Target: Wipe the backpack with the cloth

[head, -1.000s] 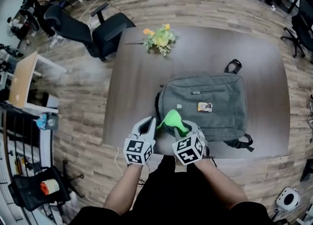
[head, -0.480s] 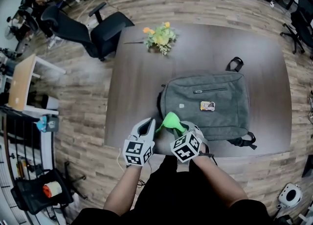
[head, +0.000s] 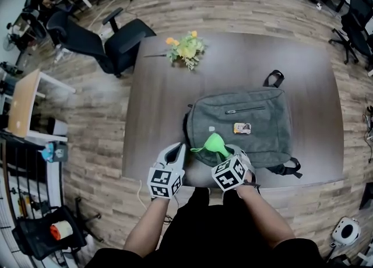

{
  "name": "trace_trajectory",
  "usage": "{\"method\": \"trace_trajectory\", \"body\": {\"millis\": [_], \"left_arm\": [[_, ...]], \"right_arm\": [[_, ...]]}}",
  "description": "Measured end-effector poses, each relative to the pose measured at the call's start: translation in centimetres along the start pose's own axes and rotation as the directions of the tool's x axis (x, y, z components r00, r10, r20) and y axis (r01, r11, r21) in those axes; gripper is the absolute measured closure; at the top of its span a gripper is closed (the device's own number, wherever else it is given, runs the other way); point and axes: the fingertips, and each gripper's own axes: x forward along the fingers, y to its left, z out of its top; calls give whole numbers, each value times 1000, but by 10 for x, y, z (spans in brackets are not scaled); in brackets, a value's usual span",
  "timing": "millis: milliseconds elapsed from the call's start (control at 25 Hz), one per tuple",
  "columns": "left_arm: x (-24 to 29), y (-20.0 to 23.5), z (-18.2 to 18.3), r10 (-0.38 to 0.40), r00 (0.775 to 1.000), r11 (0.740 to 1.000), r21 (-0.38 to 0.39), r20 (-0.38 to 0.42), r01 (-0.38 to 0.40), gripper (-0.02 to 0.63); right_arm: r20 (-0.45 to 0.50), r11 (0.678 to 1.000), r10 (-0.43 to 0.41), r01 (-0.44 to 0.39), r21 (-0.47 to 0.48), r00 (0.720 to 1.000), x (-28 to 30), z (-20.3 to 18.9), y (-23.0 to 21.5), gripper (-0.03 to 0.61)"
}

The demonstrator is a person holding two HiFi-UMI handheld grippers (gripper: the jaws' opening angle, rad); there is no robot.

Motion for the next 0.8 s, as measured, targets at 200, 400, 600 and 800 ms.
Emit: {"method": "trace_trajectory", "body": {"millis": [200,400,600,800], "left_arm": [[5,-8,3,-16,1000,1000,8,4,16,595],[10,-18,4,-38,999,999,18,4,38,595],[14,-27,5,-62,998,998,23,5,62,595],[18,-33,4,-78,997,997,30,0,78,595]], "right_arm": [[-11,998,-56,56,19,998,-7,-12,-21,454],[-14,993,-90,91,76,996,-14,-19,-40,453],[-14,982,-120,121,147,993,-25,-26,-62,453],[-26,968,-176,178,179,984,-38,-38,-86,453]]}}
